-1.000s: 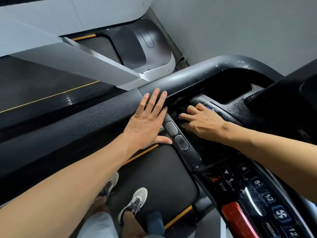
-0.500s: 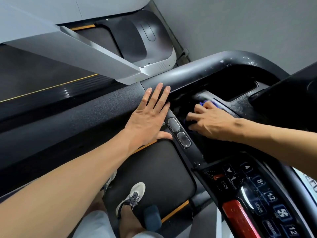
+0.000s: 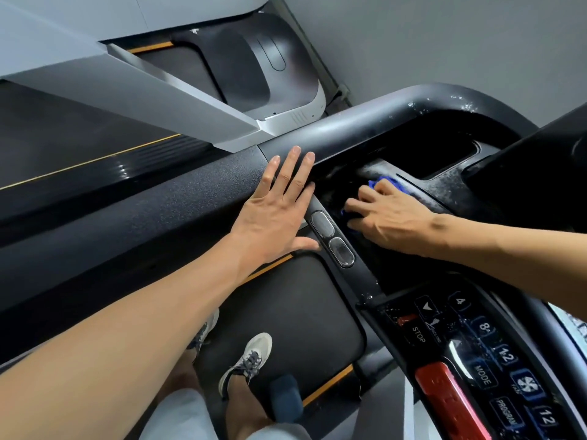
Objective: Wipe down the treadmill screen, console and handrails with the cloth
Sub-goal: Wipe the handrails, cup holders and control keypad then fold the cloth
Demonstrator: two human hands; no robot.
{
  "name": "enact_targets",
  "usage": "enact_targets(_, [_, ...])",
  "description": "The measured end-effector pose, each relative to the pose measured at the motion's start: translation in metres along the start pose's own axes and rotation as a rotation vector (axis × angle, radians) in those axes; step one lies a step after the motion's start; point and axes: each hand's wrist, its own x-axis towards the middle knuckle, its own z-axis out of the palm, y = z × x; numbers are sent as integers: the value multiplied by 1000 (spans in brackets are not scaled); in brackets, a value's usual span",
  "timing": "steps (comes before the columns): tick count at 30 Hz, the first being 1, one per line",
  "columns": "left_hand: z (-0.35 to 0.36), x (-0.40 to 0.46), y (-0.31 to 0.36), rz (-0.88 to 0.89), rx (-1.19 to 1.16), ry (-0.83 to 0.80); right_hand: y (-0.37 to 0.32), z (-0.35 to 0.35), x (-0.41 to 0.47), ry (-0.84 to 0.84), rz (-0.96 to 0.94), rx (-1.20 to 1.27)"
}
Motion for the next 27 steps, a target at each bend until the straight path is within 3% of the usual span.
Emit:
enact_targets(4, [0, 1, 0, -1, 18, 0, 9, -7, 0, 13, 105, 26])
enact_targets(8, [0, -1, 0, -1, 16, -10, 5, -2, -6, -14, -100, -7])
enact_targets(11, [0, 0, 1, 1, 26, -3, 13, -11, -2, 45, 67, 54])
enact_targets(16, [0, 0, 1, -5, 10, 0, -3, 4, -21, -89, -119, 70])
enact_targets(19, [1, 1, 2, -12, 16, -7, 15, -3, -43, -33, -65, 97])
enact_targets(22, [1, 1, 4, -22, 19, -7, 11, -5, -53, -22, -127, 79])
enact_targets(27, [2, 2, 6, -38, 48, -16, 1, -1, 15, 49, 131, 60])
